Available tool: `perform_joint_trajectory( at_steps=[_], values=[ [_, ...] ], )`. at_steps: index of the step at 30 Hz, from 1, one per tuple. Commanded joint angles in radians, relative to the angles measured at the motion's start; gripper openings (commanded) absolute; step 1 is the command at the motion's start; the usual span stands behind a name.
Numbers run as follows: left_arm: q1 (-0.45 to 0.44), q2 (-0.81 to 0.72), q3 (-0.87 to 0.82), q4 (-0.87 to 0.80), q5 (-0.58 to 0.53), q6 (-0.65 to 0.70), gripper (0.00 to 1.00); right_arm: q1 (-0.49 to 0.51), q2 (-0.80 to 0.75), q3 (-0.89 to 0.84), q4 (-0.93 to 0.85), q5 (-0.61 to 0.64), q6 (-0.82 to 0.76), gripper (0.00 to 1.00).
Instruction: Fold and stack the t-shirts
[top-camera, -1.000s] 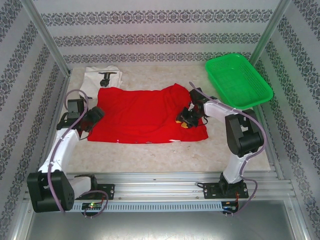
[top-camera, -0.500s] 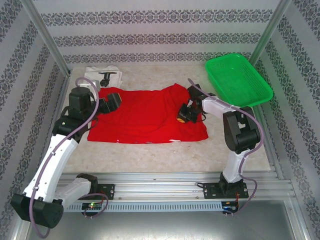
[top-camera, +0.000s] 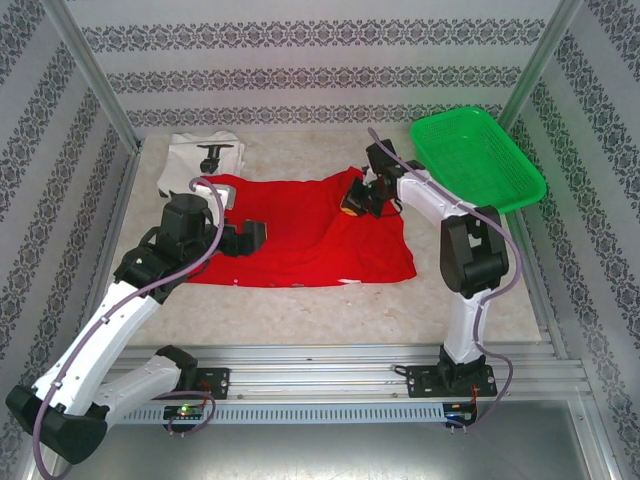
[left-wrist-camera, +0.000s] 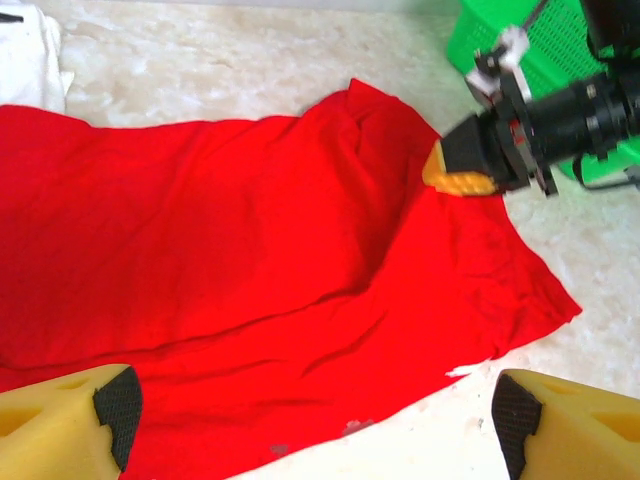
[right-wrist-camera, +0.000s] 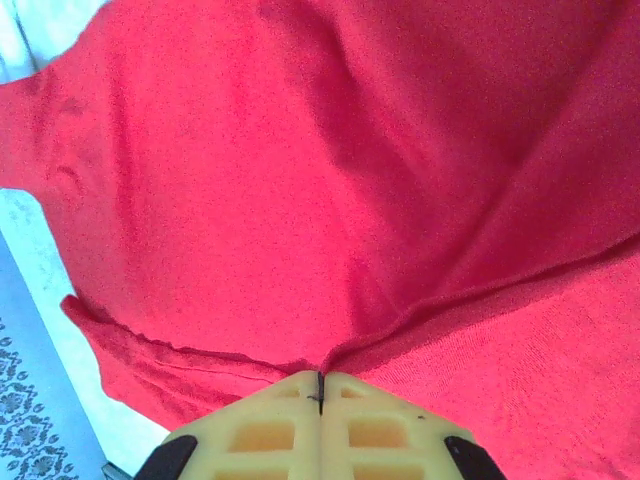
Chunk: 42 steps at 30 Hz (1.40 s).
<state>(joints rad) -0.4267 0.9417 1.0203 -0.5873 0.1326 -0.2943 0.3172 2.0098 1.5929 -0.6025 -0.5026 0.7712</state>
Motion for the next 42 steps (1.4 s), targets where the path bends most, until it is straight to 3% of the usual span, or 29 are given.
perform_joint_trajectory(
  at_steps=[1,8,10,14,18,21,24,27,30,34,42],
  values=[
    [-0.03,-0.017,-0.029,-0.025,-0.031,-0.002,0.92,0.013,0.087,0.105,-0.061,-0.047,-0.029,0.0],
    [-0.035,-0.039,-0.081,-0.037,-0.054,-0.062,0.92,0.019,0.241,0.257,-0.031,-0.111,-0.004,0.0],
    [-0.035,-0.047,-0.095,-0.053,-0.079,-0.08,0.92,0.019,0.266,0.289,-0.011,-0.14,0.006,0.09],
    [-0.035,-0.069,-0.13,-0.078,-0.161,-0.155,1.0,0.019,0.266,0.309,0.011,-0.187,0.004,0.38],
    [-0.025,-0.084,-0.166,-0.128,-0.266,-0.25,1.0,0.01,0.122,0.211,0.02,-0.226,-0.034,0.5],
    [0.025,-0.043,-0.175,-0.19,-0.267,-0.301,1.0,-0.012,-0.066,0.066,-0.089,-0.173,-0.111,0.58],
    [0.073,0.006,-0.188,-0.216,-0.264,-0.333,1.0,-0.069,-0.267,-0.17,-0.169,-0.076,-0.15,0.6],
    [0.14,0.053,-0.202,-0.219,-0.232,-0.374,1.0,-0.158,-0.441,-0.453,-0.126,-0.044,-0.125,0.6],
    [0.21,0.101,-0.232,-0.204,-0.179,-0.392,1.0,-0.21,-0.526,-0.64,-0.112,0.009,-0.13,0.6],
    [0.267,0.147,-0.273,-0.141,-0.152,-0.374,1.0,-0.254,-0.539,-0.77,-0.038,0.057,-0.11,0.59],
    [0.332,0.232,-0.358,-0.01,-0.125,-0.391,1.0,-0.294,-0.444,-0.802,0.041,0.139,-0.109,0.52]
  ],
)
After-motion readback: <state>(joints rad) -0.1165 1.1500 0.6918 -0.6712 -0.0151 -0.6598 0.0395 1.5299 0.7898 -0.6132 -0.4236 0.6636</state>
